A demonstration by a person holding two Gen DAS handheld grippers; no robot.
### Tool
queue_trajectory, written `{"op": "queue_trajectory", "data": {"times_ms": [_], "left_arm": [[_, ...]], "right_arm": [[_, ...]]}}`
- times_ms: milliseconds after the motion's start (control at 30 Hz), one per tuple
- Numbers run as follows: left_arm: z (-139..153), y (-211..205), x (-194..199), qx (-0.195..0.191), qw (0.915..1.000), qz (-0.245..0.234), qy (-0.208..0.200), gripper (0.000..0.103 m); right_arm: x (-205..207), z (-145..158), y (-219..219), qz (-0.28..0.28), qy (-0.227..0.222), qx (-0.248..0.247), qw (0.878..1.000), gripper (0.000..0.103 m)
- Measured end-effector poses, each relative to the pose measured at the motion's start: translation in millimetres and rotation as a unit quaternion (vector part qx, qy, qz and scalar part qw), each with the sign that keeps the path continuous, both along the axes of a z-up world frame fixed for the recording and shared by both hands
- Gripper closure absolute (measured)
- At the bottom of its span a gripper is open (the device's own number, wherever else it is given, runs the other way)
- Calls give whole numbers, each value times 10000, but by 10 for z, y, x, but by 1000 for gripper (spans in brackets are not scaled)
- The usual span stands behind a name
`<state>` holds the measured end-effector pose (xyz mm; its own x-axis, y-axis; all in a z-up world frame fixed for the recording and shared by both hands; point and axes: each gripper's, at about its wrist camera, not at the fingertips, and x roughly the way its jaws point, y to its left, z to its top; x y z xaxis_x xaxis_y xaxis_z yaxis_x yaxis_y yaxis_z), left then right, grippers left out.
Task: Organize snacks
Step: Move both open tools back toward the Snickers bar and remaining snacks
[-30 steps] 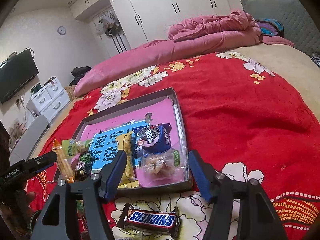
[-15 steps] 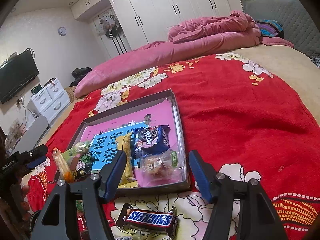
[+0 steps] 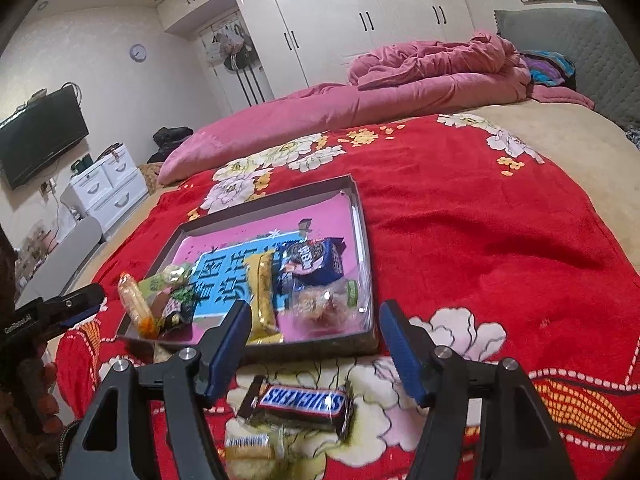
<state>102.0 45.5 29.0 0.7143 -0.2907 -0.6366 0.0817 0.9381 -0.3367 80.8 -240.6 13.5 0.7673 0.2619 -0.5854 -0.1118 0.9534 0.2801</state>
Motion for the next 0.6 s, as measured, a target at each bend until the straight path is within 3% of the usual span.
{"op": "queue_trajectory", "data": {"times_ms": [233, 600], "left_arm": [[-67, -192, -173, 189, 9994, -291, 92, 26], [-155, -337, -330, 432, 9970, -609, 216, 26]], "right_arm": [[-193, -42, 96, 247, 46, -313, 9992, 37], [-412, -122, 166, 558, 229, -317, 9977, 37]]}}
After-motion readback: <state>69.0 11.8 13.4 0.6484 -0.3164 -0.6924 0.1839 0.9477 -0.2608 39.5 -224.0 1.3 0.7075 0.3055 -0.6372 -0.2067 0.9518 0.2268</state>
